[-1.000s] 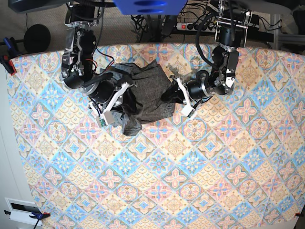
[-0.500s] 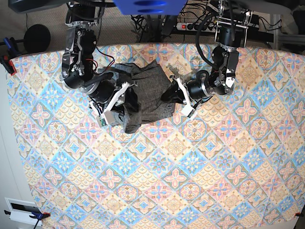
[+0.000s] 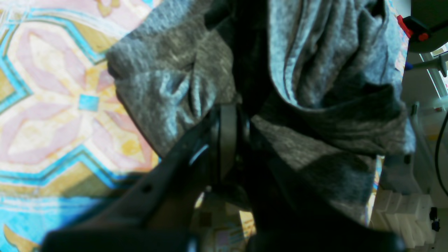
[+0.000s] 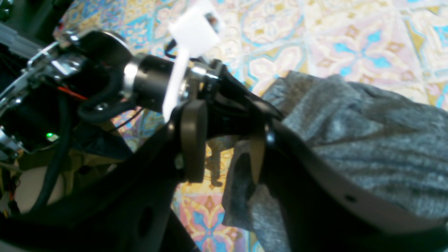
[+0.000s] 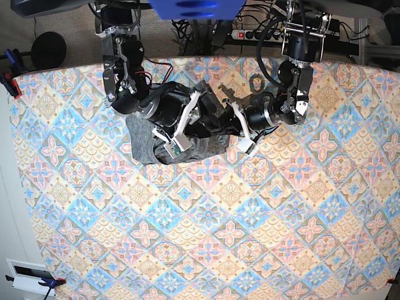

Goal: Layout the t-shirt on the table in an organized manner, then fold the t-shirt properly
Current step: 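Fold the held end over the bundle toward the left gripper, then release the fabric and reposition both grippers on the bundle's sides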

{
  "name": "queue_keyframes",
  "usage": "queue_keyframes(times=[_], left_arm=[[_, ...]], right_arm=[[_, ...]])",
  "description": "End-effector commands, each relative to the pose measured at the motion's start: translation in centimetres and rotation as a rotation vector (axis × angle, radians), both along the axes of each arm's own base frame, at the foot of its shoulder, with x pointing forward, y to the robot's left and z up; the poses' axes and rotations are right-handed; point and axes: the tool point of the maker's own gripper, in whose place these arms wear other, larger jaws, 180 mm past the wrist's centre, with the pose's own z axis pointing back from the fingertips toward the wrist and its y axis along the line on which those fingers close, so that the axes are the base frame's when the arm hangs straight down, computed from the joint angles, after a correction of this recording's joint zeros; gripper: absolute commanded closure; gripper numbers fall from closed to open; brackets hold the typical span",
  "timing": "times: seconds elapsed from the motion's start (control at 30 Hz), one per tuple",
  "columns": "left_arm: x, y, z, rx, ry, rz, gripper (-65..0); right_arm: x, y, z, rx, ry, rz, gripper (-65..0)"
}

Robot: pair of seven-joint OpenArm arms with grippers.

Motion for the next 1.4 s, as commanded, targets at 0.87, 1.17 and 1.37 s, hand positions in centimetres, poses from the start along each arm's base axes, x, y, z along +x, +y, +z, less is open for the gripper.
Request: queue_keyframes(times=[0.87, 1.17, 1.37], left_arm=[[-5.2, 6.3, 4.1, 0.504, -0.008, -0.211, 0.0], [-7.5, 3.8, 4.1, 0.536, -0.022, -0.370, 0.0], [-7.4, -0.8, 4.9, 0.421, -0.039, -0.355, 0.0]], right_arm=[[4.3, -22.9, -5.7, -0.380, 0.063, -0.445, 0.0], [3.3, -25.5, -9.9, -0.476, 0.128, -0.482, 0.0], [3.0, -26.2, -11.0, -0.504, 0.137, -0.490, 0.0]])
